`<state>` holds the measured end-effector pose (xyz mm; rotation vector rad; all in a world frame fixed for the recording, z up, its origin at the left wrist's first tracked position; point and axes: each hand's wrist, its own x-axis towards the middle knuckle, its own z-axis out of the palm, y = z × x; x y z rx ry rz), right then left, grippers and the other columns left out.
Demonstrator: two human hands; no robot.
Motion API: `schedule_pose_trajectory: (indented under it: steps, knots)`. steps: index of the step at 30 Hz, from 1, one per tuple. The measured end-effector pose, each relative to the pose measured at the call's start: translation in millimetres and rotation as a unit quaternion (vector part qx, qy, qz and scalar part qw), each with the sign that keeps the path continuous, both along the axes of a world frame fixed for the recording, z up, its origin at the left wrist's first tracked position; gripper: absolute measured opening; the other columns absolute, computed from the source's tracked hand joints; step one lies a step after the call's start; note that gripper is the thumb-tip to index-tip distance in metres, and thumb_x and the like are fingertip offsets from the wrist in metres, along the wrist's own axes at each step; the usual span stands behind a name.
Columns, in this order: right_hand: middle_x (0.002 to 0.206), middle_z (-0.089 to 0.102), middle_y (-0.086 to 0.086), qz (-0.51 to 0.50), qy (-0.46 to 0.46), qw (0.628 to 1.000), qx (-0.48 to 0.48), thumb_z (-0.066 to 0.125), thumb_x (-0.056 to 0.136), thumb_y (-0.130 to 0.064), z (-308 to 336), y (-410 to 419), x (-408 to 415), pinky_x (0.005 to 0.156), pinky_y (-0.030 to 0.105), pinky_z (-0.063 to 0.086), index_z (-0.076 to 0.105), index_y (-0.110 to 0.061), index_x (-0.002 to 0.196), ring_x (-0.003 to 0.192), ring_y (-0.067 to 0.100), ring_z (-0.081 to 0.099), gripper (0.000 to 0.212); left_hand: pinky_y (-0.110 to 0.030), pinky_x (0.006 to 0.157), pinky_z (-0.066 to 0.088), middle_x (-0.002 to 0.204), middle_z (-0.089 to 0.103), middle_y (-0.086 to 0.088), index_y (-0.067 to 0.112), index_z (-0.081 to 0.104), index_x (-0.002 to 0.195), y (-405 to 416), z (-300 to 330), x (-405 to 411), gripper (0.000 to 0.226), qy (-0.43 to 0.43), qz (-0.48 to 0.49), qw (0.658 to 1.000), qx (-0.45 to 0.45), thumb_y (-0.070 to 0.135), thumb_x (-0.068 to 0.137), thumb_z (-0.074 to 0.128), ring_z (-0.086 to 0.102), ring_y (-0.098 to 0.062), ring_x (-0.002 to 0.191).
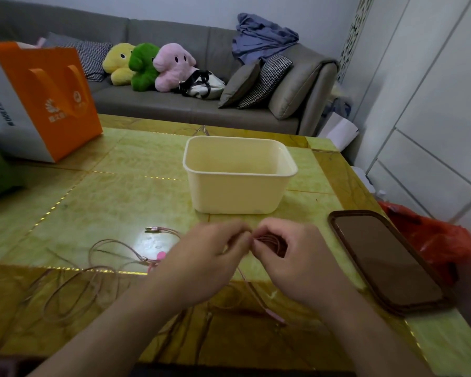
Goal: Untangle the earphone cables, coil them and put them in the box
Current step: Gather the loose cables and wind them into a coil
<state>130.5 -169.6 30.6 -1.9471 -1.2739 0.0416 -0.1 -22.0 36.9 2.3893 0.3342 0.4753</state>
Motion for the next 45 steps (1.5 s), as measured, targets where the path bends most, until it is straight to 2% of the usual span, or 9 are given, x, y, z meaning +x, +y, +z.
schedule_pose_trajectory:
  steps: [6, 15, 21, 27, 32, 36, 39, 42, 45]
  knots:
    - [0.066, 0.064, -0.006, 0.007, 0.084, 0.996, 0.013, 0.078, 0.096, -0.023, 7.2, -9.8, 7.2, 0.053, 0.022, 0.043, 0.074, -0.027, 0.085, 0.059, 0.006, 0.055, 0.011, -0.02, 0.045, 0.027, 0.045, 0.044, 0.009, 0.021, 0.07, 0.075, 10.5, -1.9, 2.4, 0.029, -0.024, 0.067, 0.994, -0.084, 0.025, 0.103, 0.062, 0.04, -0.009, 0.041]
    - [0.065, 0.059, 0.008, -0.031, 0.135, 0.99, 0.031, 0.061, 0.097, -0.046, 17.2, -24.6, 26.0, 0.058, 0.042, 0.041, 0.072, -0.014, 0.077, 0.061, 0.02, 0.052, 0.039, -0.02, 0.041, 0.028, 0.038, 0.039, 0.012, 0.017, 0.071, 0.078, 37.5, 6.9, -5.7, 0.028, -0.082, 0.22, 0.965, -0.114, 0.015, 0.103, 0.058, 0.035, -0.009, 0.036]
    - [0.062, 0.064, -0.002, -0.068, 0.176, 0.982, 0.023, 0.063, 0.101, -0.032, 15.9, -25.2, 32.9, 0.062, 0.043, 0.045, 0.07, -0.012, 0.068, 0.062, 0.018, 0.058, 0.04, -0.018, 0.034, 0.031, 0.053, 0.052, 0.009, 0.015, 0.073, 0.089, 55.2, 3.5, -7.5, 0.025, -0.099, 0.343, 0.923, -0.14, 0.014, 0.103, 0.052, 0.045, -0.011, 0.045]
    - [0.069, 0.068, -0.002, -0.048, 0.125, 0.991, -0.03, 0.071, 0.098, -0.019, 10.2, -20.6, 30.4, 0.057, 0.028, 0.046, 0.074, -0.022, 0.078, 0.061, 0.008, 0.057, 0.02, -0.036, 0.069, 0.051, 0.094, 0.072, -0.002, 0.016, 0.071, 0.109, 63.4, -3.7, -12.1, 0.022, 0.033, 0.348, 0.935, -0.063, 0.018, 0.099, 0.052, 0.067, -0.025, 0.079]
    - [0.067, 0.065, -0.015, -0.037, 0.074, 0.996, -0.029, 0.076, 0.096, -0.018, 6.1, -7.4, 10.4, 0.057, 0.012, 0.042, 0.072, -0.025, 0.076, 0.062, 0.003, 0.059, 0.021, -0.021, 0.108, 0.036, 0.139, 0.055, 0.013, 0.025, 0.065, 0.135, 25.7, 2.0, -6.6, 0.036, -0.067, 0.107, 0.991, 0.037, 0.023, 0.1, 0.061, 0.05, -0.005, 0.129]
    - [0.065, 0.063, -0.011, -0.024, 0.062, 0.998, -0.009, 0.075, 0.096, -0.017, 2.2, -1.2, -0.1, 0.054, 0.014, 0.039, 0.07, -0.025, 0.076, 0.06, 0.007, 0.057, 0.022, -0.036, 0.08, 0.053, 0.092, 0.071, 0.015, 0.029, 0.071, 0.099, 2.4, -9.0, -0.4, 0.034, -0.008, -0.004, 0.996, 0.088, 0.054, 0.1, 0.047, 0.063, -0.002, 0.087]
    - [0.064, 0.064, -0.008, -0.037, 0.072, 0.997, -0.009, 0.072, 0.099, -0.02, 5.8, -3.6, -1.0, 0.052, 0.016, 0.038, 0.071, -0.024, 0.074, 0.058, 0.007, 0.056, 0.025, -0.033, 0.058, 0.046, 0.061, 0.059, 0.013, 0.023, 0.063, 0.078, 8.4, -15.5, 2.7, 0.031, -0.013, 0.033, 0.998, 0.06, 0.038, 0.104, 0.053, 0.054, -0.004, 0.057]
    - [0.054, 0.057, -0.008, -0.093, 0.113, 0.989, 0.017, 0.066, 0.103, -0.026, 14.8, -10.4, 7.2, 0.046, 0.026, 0.035, 0.071, -0.02, 0.071, 0.049, 0.009, 0.049, 0.033, -0.02, 0.049, 0.031, 0.055, 0.057, 0.021, 0.018, 0.065, 0.075, 21.6, -6.3, 0.0, 0.028, -0.036, 0.138, 0.99, 0.003, 0.026, 0.102, 0.059, 0.051, -0.003, 0.051]
    - [0.044, 0.037, -0.01, -0.158, 0.147, 0.976, 0.036, 0.065, 0.103, -0.026, 21.0, -18.8, 18.3, 0.044, 0.025, 0.026, 0.069, -0.014, 0.067, 0.042, 0.007, 0.032, 0.038, -0.032, 0.053, 0.038, 0.054, 0.058, 0.01, 0.017, 0.068, 0.076, 39.3, 1.2, -4.8, 0.029, -0.045, 0.239, 0.97, -0.016, 0.025, 0.102, 0.058, 0.053, -0.008, 0.054]
